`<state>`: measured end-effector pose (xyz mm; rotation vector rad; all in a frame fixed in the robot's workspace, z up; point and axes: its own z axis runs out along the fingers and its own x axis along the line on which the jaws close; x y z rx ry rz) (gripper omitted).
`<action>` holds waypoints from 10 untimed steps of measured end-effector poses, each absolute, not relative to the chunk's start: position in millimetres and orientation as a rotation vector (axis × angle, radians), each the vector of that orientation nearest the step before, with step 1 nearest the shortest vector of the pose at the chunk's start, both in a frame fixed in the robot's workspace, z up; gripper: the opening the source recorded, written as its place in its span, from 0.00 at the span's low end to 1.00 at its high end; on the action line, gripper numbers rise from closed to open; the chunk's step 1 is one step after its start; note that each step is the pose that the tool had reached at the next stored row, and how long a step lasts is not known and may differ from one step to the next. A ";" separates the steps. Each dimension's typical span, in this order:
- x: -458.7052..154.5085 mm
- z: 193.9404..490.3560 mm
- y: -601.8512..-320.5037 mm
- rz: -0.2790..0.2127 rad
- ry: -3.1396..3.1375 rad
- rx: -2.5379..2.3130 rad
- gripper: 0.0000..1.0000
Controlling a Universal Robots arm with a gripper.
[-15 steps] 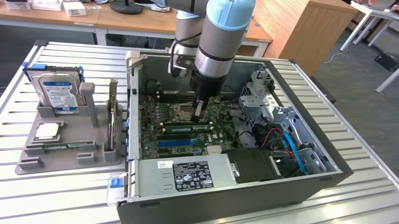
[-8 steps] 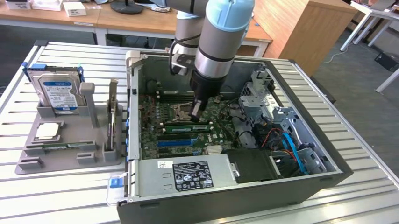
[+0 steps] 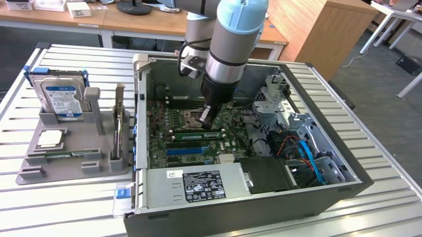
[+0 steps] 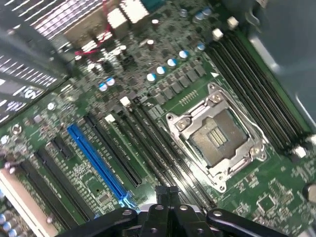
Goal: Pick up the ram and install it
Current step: 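Press down the ram until it locks into place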
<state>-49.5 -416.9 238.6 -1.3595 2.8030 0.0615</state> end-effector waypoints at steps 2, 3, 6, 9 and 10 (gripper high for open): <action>-49.5 238.2 -416.9 0.061 2.827 -1.306 0.11; -49.5 238.1 -416.9 0.060 2.839 -1.280 0.11; -49.5 237.9 -416.9 0.059 2.871 -1.203 0.11; -49.4 237.7 -416.9 0.058 2.902 -1.123 0.11; -49.5 237.7 -416.9 0.057 2.912 -1.097 0.11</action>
